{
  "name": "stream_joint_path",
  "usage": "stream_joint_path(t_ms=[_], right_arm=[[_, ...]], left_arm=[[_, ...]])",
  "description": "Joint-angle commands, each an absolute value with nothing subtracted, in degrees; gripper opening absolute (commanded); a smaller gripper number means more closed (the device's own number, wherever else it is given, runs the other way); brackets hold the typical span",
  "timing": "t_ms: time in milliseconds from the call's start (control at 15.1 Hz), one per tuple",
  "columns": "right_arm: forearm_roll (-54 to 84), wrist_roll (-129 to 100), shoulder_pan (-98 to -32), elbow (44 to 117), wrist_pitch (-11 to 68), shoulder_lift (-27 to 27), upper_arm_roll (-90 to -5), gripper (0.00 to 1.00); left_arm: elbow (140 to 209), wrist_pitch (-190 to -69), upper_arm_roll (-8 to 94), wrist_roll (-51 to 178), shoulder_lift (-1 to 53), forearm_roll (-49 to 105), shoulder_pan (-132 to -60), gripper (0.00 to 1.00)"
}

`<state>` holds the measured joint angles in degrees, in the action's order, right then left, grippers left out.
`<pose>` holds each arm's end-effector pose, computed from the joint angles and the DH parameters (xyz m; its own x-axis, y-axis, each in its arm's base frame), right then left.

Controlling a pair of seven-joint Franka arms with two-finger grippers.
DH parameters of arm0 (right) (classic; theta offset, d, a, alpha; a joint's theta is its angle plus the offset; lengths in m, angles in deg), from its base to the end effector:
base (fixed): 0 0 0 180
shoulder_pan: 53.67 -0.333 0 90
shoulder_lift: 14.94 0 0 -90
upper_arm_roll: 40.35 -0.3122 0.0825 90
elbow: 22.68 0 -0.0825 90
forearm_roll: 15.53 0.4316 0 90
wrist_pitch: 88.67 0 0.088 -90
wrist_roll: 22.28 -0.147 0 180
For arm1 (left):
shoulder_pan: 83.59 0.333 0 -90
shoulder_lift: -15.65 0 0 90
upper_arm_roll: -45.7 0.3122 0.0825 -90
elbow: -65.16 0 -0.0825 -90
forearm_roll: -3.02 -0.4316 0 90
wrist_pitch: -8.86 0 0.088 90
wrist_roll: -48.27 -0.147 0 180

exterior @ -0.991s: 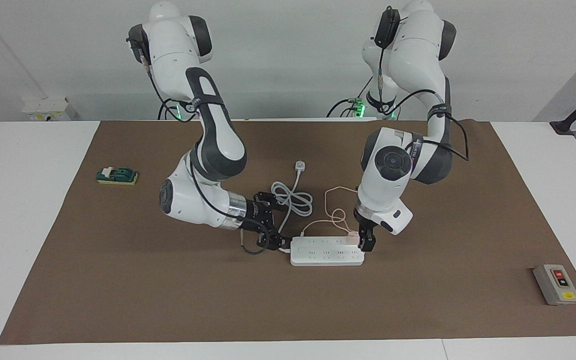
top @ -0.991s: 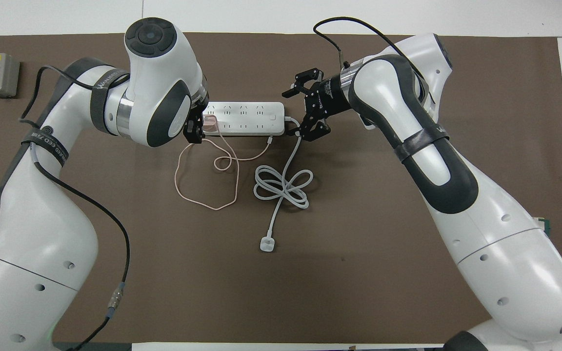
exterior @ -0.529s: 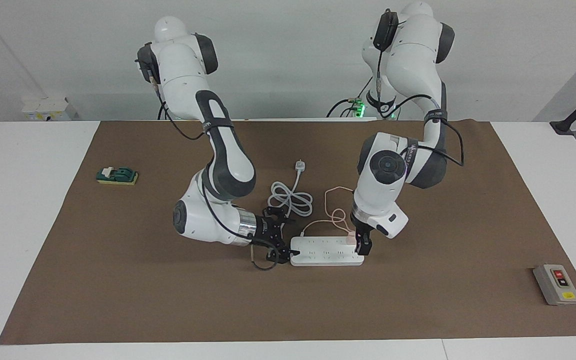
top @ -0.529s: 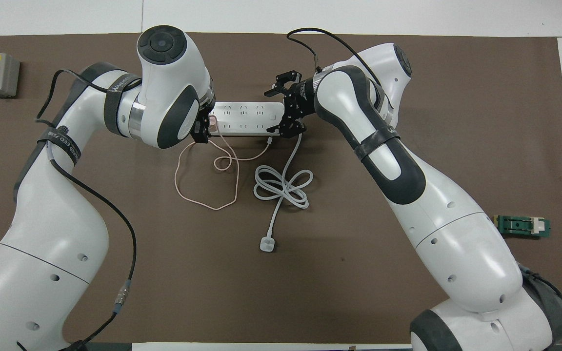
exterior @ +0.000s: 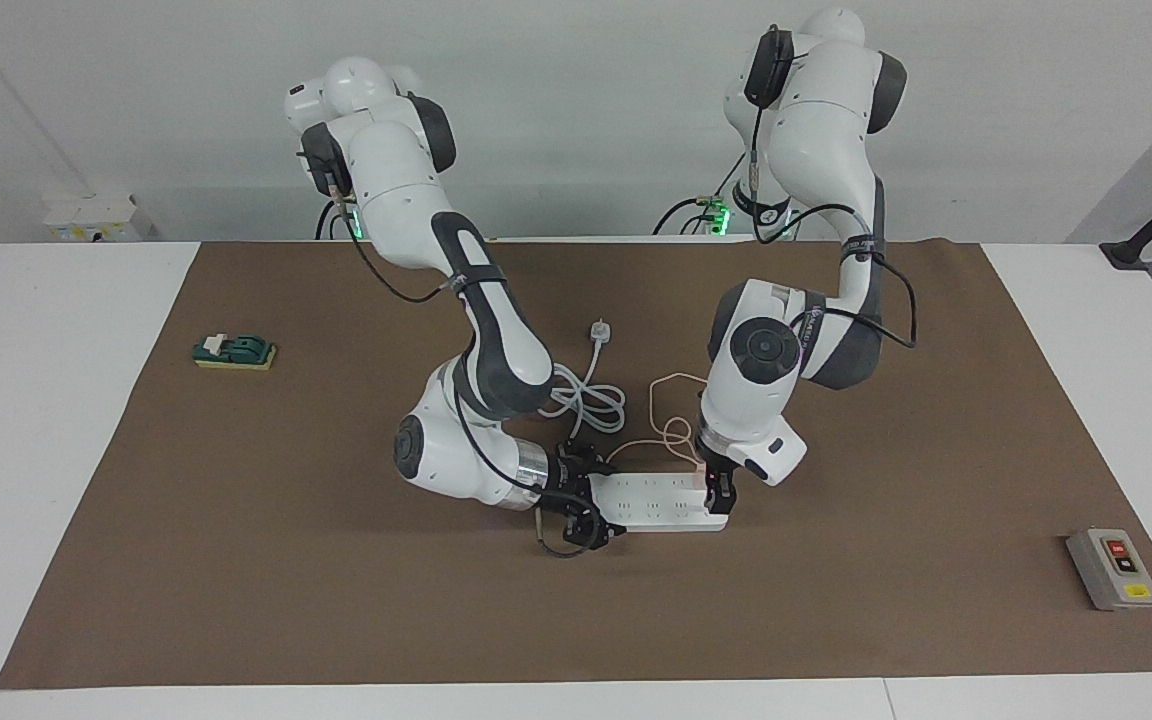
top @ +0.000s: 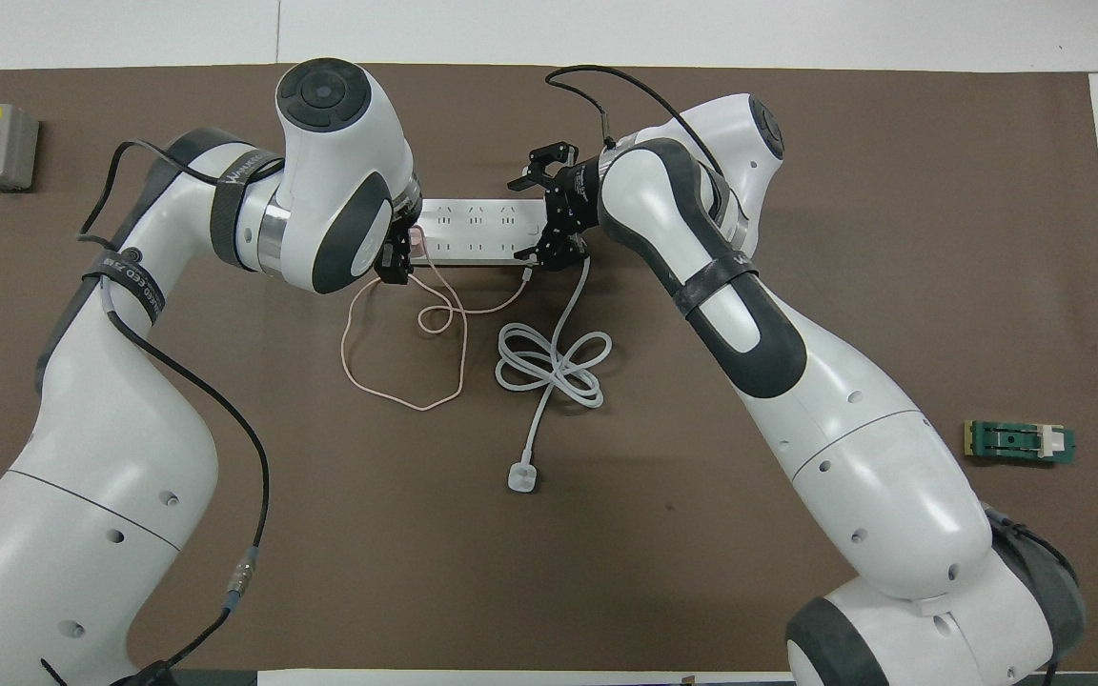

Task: Unplug charger and place it aside
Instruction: 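Grip the pink charger with the left gripper while the right gripper holds the strip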

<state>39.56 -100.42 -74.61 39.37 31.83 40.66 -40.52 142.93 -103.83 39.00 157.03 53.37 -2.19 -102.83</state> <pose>0.7563 0.3632 0.2029 0.0557 -0.6683 -0.7418 -0.9973 -0.0731 -0.0091 0.6955 -0.3125 0.2695 0.1396 0.9899 0.0245 0.9896 -0.1386 -0.0385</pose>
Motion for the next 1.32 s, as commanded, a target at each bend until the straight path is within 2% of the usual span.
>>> stream_joint_path(t_ms=[0,66,264,330,595,1256], right_arm=[[39.8,-98.7,-75.0,37.8,32.6,42.1,-40.4,1.0],[39.9,-98.6,-75.0,37.9,32.6,42.2,-40.5,1.0],[40.3,-98.7,-74.9,38.1,31.2,42.1,-40.6,1.0],[40.4,-98.7,-74.4,38.1,29.1,42.0,-40.6,1.0],[40.0,-98.9,-74.1,38.0,24.6,41.7,-40.5,1.0],[36.3,-91.8,-74.5,40.4,29.5,42.3,-40.2,1.0]], left_arm=[[144.3,-104.9,39.7,158.0,52.9,-3.5,-103.7,0.77],[144.2,-104.9,39.7,158.0,52.8,-3.5,-103.7,0.65],[144.1,-104.9,39.7,158.0,52.7,-3.4,-103.7,0.07],[144.0,-104.9,39.7,158.0,52.6,-3.4,-103.7,0.0],[143.9,-104.8,39.7,158.0,52.6,-3.4,-103.8,0.0],[143.9,-104.9,39.7,157.8,52.9,-3.6,-103.6,0.0]])
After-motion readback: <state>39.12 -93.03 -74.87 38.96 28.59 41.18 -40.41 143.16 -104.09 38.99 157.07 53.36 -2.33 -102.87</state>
